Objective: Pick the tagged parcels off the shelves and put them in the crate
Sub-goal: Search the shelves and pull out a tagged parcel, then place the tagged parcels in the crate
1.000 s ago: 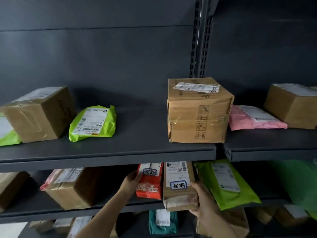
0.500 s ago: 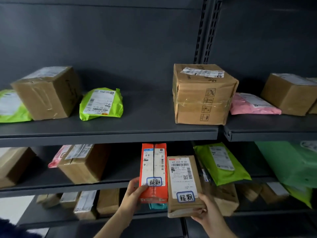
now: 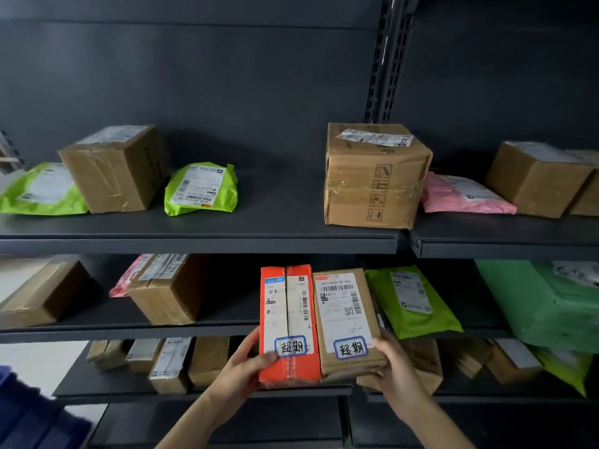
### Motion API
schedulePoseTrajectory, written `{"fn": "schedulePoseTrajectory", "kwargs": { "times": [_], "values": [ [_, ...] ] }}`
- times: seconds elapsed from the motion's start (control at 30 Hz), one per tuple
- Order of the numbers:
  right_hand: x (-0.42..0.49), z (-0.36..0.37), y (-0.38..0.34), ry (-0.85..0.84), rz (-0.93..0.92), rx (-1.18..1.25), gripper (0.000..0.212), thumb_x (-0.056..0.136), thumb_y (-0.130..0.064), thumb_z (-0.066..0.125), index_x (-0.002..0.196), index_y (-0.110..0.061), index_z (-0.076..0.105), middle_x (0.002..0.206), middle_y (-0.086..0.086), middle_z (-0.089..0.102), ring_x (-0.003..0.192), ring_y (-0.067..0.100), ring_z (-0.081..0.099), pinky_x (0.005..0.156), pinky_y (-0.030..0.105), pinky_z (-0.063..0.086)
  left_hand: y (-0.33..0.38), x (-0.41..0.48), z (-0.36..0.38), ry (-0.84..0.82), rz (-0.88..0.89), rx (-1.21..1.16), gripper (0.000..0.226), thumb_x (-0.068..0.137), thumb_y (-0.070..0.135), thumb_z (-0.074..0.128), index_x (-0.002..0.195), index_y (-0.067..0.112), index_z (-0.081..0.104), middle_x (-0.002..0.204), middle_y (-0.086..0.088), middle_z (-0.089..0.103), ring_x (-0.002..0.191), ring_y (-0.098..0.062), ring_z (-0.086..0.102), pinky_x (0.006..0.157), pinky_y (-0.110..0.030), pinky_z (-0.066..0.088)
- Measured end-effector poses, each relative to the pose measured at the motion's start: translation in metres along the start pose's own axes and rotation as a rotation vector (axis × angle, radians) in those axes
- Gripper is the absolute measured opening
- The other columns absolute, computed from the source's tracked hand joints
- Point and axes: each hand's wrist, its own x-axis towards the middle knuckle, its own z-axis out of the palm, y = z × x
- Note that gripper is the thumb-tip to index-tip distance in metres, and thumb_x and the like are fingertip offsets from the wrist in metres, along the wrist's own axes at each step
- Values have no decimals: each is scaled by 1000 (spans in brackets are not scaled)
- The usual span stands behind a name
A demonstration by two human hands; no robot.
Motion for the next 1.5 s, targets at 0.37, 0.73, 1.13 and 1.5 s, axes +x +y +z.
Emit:
{"fn": "schedulePoseTrajectory", "kwargs": {
  "times": [0.37,0.73,1.13,1.5],
  "values": [
    [-32,24,-11,-152,-79,-30,43,70,-28,65,111,-24,56,101,9,73,98,25,66,77,34,48,16,-58,-3,92,123,52,86,57,37,79,133,33,41,118,-9,67,109,-31,63,89,-44,53],
    [-51,82,2,-339,-127,-91,37,69,-38,63,102,-24,58,93,5,73,90,20,66,74,32,49,12,-125,-32,332,226,-40,82,54,46,86,125,32,47,115,-4,69,105,-26,67,77,-36,57],
    [-75,182,33,-529,-62,-177,19,89,-32,54,103,-19,57,94,11,72,87,25,66,67,32,50,5,-219,-83,602,341,-106,62,68,29,73,125,25,47,109,-4,72,98,-23,70,70,-28,58],
    [-113,313,69,-726,-43,-275,35,75,-46,59,104,-26,59,90,2,75,89,22,69,73,37,51,3,-311,-175,740,416,-147,62,73,25,75,128,25,48,113,-6,70,101,-26,68,76,-34,57]
  ]
}}
